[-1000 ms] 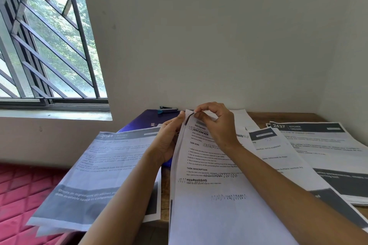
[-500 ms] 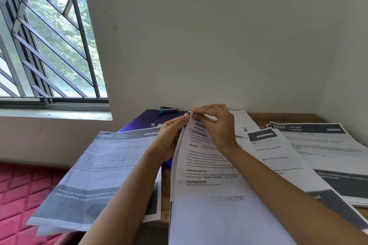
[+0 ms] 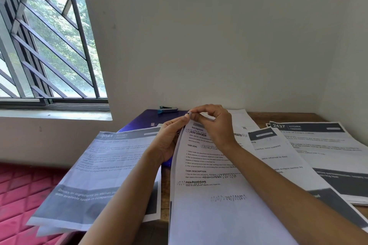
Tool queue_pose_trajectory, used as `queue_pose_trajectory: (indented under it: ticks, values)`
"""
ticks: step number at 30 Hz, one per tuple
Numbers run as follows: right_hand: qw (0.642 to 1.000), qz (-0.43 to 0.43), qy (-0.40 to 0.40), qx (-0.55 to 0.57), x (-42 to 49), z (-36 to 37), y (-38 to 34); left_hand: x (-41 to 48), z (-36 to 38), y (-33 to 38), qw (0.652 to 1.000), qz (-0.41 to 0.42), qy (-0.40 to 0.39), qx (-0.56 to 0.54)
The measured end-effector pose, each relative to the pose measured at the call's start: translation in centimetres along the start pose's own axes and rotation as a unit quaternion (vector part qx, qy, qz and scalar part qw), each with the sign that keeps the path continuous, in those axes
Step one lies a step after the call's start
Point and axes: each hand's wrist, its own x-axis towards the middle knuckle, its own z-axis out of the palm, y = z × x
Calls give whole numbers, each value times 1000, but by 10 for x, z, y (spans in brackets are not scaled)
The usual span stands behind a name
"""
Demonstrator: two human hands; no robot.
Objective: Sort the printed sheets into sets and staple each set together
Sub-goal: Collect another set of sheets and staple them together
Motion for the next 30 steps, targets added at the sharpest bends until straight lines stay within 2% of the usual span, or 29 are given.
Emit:
queue_pose_trajectory:
  ticks: [9, 16, 21, 30]
  values:
    - [1000, 20, -2, 11, 2, -1, 1, 2, -1, -1, 1000, -13, 16, 15]
    - [1000, -24, 15, -4, -2, -2, -2, 2, -1, 0, 1000, -20, 9, 7]
    - [994, -86, 13, -59, -1, -3, 2, 1, -1, 0, 1000, -22, 10, 9]
    - [994, -88, 13, -65, 0, -3, -1, 0, -1, 0, 1000, -21, 5, 7]
